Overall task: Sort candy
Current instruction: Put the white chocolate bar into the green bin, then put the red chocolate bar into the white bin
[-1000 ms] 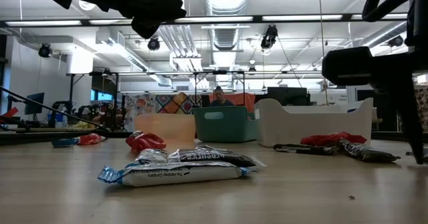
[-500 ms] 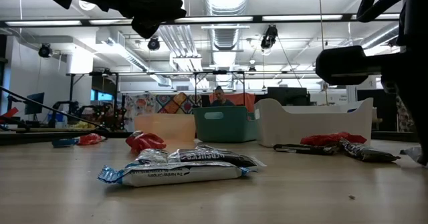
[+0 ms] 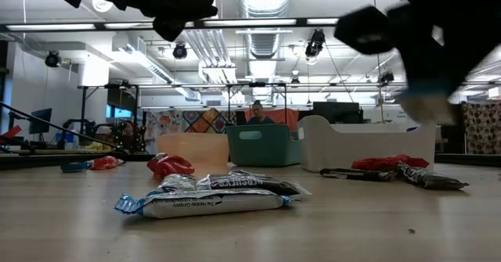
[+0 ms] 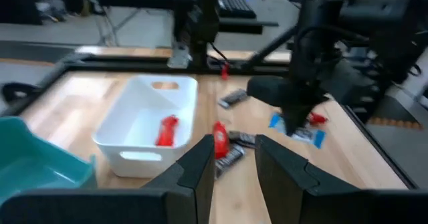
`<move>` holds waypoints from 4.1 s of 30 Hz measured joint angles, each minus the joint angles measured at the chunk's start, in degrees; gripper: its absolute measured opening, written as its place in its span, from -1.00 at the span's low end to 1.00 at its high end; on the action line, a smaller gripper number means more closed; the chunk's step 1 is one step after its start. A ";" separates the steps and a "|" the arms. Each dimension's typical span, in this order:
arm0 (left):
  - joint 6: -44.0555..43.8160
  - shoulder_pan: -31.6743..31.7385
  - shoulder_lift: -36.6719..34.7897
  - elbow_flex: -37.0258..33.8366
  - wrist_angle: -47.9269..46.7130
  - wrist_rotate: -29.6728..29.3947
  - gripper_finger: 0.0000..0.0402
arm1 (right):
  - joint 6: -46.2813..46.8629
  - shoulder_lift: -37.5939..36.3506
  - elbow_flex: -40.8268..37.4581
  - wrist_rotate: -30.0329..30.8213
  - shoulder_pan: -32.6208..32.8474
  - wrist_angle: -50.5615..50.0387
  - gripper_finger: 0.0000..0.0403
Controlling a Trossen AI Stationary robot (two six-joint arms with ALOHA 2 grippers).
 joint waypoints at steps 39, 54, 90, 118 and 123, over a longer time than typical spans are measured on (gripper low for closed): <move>25.70 11.45 -13.68 2.99 -19.54 3.33 -0.55 | -4.59 -13.27 -15.71 -5.85 -50.89 54.43 -0.86; 23.29 15.33 -13.15 2.93 -20.84 3.37 -0.55 | 4.53 -13.21 -24.87 3.73 -51.49 63.24 -0.86; 14.11 18.40 -13.42 2.89 -24.63 1.03 -0.55 | 4.67 -13.71 -24.91 4.92 -51.84 66.51 -0.10; 4.13 5.68 3.09 0.42 -32.84 10.08 -0.35 | 19.60 -21.38 -1.27 -6.30 -28.87 0.42 -0.19; 8.42 5.28 6.70 0.47 -36.48 6.80 -0.04 | 22.01 -21.38 -1.70 -9.30 -28.17 -2.00 -0.05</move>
